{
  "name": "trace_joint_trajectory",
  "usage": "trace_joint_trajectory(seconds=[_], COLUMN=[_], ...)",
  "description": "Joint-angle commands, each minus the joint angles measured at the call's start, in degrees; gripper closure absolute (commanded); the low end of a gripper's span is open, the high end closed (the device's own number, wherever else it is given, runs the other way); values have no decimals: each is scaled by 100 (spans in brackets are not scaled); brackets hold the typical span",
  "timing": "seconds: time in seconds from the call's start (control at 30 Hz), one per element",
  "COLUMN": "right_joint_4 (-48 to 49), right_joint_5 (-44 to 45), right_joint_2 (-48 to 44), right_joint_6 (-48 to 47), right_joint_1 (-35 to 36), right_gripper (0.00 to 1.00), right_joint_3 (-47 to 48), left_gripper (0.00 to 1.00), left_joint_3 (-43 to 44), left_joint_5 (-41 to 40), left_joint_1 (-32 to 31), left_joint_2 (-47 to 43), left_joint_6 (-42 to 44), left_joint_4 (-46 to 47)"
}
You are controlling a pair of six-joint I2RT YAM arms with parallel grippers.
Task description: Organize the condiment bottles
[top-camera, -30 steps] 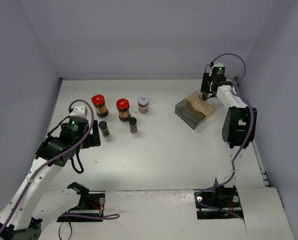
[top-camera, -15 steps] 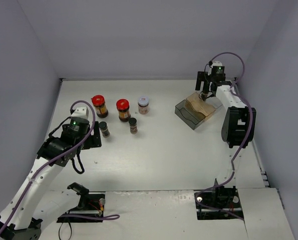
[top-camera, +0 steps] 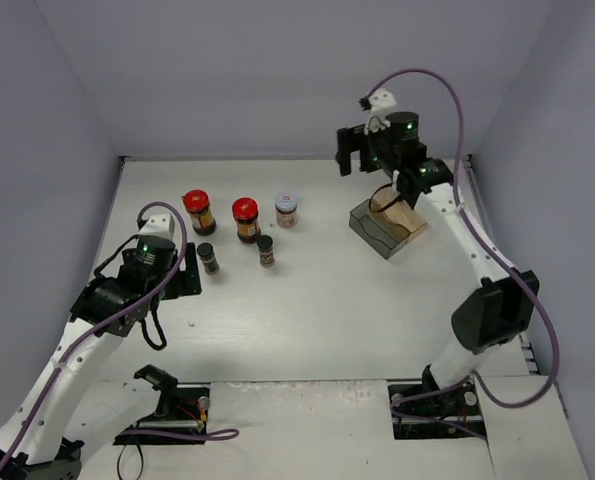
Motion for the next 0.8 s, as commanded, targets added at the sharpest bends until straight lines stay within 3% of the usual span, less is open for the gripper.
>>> trace_joint_trajectory(seconds=[0.0, 0.03, 0.07, 0.3, 0.77], right_joint_4=[-58, 12, 64, 328, 776], right_joint_5=[-431, -388, -318, -264, 360], right_joint_2=[-439, -526, -397, 166, 1028], right_joint_6=[-57, 4, 161, 250, 628], right_joint_1=[679, 1073, 2095, 2973, 3476], right_gripper=[0, 0, 0, 0, 1], right_joint_3=[-448, -641, -869, -977, -994], left_gripper=[21, 21, 21, 21, 21], left_joint_3=[165, 182, 217, 217, 244], left_joint_5=[17, 35, 87, 123, 35], left_joint_1=[-17, -17, -17, -8, -8], left_joint_2=[-68, -94, -216, -428, -798], left_joint_6=[23, 23, -20, -65, -161], left_joint_4=[245, 236, 123, -141, -590])
